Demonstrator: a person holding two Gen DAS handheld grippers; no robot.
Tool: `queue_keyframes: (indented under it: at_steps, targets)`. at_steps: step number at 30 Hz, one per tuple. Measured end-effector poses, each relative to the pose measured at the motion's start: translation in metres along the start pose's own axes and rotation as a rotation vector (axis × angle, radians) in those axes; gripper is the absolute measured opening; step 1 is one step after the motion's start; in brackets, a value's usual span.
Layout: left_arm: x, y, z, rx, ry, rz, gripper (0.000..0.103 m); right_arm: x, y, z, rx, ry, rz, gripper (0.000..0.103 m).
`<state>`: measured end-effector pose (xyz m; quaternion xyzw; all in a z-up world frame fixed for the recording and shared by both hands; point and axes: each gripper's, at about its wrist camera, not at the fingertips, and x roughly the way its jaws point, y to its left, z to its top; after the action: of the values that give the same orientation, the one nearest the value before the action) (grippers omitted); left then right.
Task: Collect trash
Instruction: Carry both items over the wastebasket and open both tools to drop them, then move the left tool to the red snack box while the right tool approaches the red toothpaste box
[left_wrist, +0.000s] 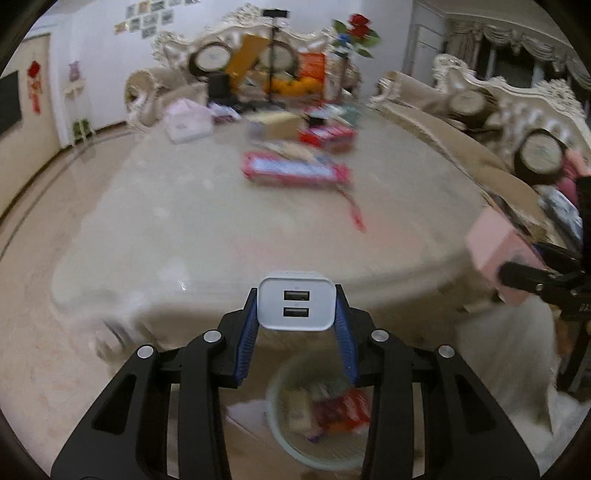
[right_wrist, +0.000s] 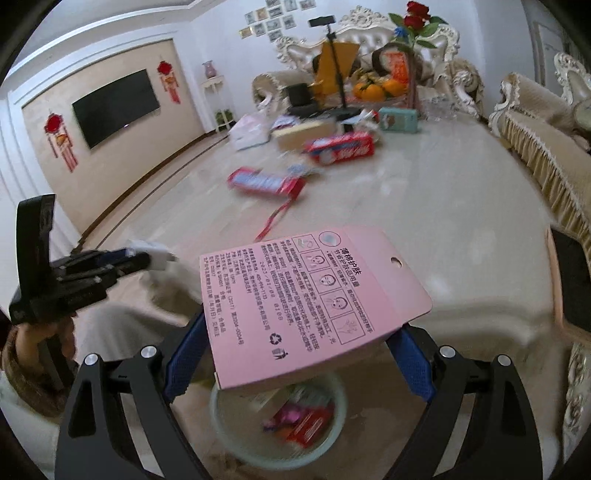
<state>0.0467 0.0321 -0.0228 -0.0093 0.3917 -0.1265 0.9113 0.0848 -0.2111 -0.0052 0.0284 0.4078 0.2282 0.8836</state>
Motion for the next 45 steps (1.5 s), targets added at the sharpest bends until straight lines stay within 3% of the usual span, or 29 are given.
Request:
queue_keyframes:
  at_steps: [3,7,12,17,18,19,20,23,29,33,39,42,45]
  targets:
    - [0.0,-0.016,-0.028,-0.002,0.038,-0.039,0.038,0.004,0.018,-0.026,-0.037,0.069,0.014,0.086]
    - [0.023,-0.03,-0.061,0.01,0.148,-0.077,0.038,0.035,0.027,-0.049,-0.069,0.18,0.01,0.086]
    - [0.057,-0.025,-0.072,-0.007,0.236,-0.093,0.038,0.082,0.026,-0.062,-0.102,0.302,0.001,0.086]
    - [0.084,-0.022,-0.084,-0.004,0.313,-0.095,0.04,0.113,0.024,-0.07,-0.122,0.368,-0.018,0.087]
    - [0.09,-0.024,-0.086,0.003,0.333,-0.091,0.046,0.113,0.026,-0.076,-0.123,0.376,-0.02,0.087]
    - [0.097,-0.024,-0.088,0.017,0.364,-0.077,0.069,0.118,0.026,-0.078,-0.127,0.385,-0.022,0.088]
    - [0.102,-0.025,-0.09,0.032,0.379,-0.053,0.078,0.123,0.025,-0.079,-0.13,0.392,-0.024,0.09]
    - [0.109,-0.023,-0.094,0.035,0.401,-0.034,0.078,0.129,0.021,-0.083,-0.149,0.4,-0.075,0.092]
    - [0.087,-0.008,-0.085,-0.017,0.348,-0.029,0.078,0.103,0.017,-0.077,-0.13,0.359,-0.063,0.092]
    - [0.054,-0.001,-0.062,-0.031,0.255,-0.013,0.078,0.07,0.021,-0.051,-0.124,0.248,-0.036,0.092]
    - [0.011,0.011,0.003,-0.076,0.059,0.048,0.078,0.021,0.003,0.011,-0.063,-0.01,-0.082,0.092]
    - [0.017,0.01,0.042,-0.119,0.012,0.08,0.078,0.024,-0.01,0.038,-0.056,-0.05,-0.158,0.092]
    - [0.038,0.006,0.074,-0.193,0.02,0.076,0.078,0.032,-0.023,0.063,-0.062,-0.07,-0.209,0.092]
